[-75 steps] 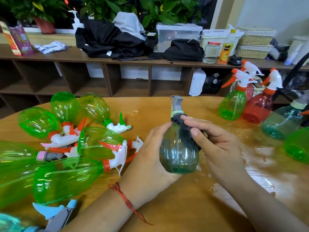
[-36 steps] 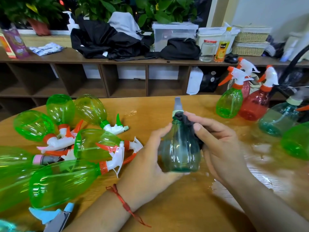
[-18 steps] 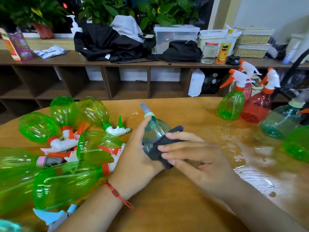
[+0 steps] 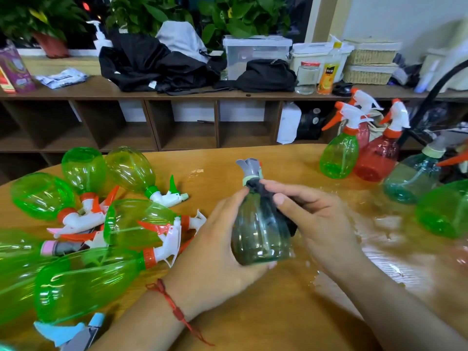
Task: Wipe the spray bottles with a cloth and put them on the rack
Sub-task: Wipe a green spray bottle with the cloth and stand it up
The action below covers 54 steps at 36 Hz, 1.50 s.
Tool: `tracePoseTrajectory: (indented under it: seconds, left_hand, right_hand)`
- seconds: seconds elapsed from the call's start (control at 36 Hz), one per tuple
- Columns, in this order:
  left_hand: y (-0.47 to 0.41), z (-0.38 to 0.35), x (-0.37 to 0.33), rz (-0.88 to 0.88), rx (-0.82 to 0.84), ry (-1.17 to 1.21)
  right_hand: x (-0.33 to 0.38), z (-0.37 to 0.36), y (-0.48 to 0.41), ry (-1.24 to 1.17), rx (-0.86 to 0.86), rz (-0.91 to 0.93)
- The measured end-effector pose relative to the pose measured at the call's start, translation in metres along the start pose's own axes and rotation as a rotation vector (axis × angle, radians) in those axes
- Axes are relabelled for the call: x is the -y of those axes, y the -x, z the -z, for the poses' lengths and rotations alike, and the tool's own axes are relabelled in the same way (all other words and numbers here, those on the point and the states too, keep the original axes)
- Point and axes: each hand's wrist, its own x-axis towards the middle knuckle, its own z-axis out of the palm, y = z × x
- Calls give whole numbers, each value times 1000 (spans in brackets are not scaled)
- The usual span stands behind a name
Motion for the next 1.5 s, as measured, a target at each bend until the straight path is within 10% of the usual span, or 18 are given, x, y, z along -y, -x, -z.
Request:
tracePoseTrajectory:
  seconds: [0.42,0.75,1.17,1.5]
  left_hand:
    - [-3,-1,19,235,-97,402]
    - [2,-13,0,54,10,151]
    - [-4,4,16,232,-150,423]
    - [2,-6,-5,90,60,318]
  right_hand:
    - [-9,-4,12,391,300,319]
    - [-1,2,-3,80,13,76]
    - [-10,-5,9,463,232,407]
    - [-3,7,-1,-16,-33,-23]
